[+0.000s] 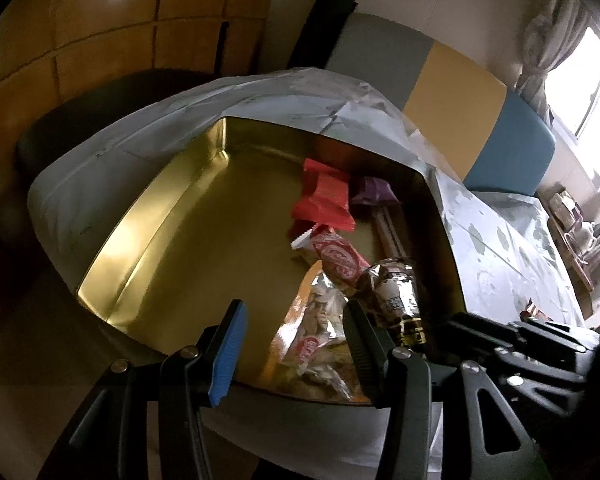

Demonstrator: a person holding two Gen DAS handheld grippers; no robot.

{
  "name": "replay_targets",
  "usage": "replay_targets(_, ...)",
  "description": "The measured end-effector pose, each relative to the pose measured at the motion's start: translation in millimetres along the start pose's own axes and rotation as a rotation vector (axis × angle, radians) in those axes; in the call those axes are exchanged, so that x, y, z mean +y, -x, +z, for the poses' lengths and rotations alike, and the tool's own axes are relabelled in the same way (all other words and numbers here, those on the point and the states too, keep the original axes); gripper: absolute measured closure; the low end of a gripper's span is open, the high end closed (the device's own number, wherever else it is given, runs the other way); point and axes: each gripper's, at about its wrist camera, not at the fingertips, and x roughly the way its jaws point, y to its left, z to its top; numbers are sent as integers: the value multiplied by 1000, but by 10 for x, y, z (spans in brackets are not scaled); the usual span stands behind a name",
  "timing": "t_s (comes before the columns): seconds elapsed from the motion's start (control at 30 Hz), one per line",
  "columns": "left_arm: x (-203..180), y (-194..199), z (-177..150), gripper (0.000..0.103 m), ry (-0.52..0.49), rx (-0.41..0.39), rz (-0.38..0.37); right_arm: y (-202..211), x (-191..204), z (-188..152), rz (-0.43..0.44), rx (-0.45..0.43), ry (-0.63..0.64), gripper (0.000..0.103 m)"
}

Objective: Organize snacks
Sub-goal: 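Lower the brown-gold packet into the gold box and open the right tool, then move both tools back over the remaining snacks on the table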

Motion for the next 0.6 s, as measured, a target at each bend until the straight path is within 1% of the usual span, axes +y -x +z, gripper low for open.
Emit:
replay_targets(0.17,-83,-9,-21,52,-26,8,-7,238,-111,-79,26,-60,-56,86)
replay_targets(0.33,-175,18,-18,52,-55,2,-19,392,-219,-161,-1,-92,-107,85)
replay_targets(0.5,-297,70,-10,52,-96,-11,-32,551,-473,-284,-49,-109,-163,78)
replay_targets(0.57,-352,92,0,52,-113,-16,-45,608,-617,-332,-72,-108,-185,70)
replay_targets(0.6,-392,101,3,52,-125,-19,-49,656,-705,-369,-92,-109,-196,69)
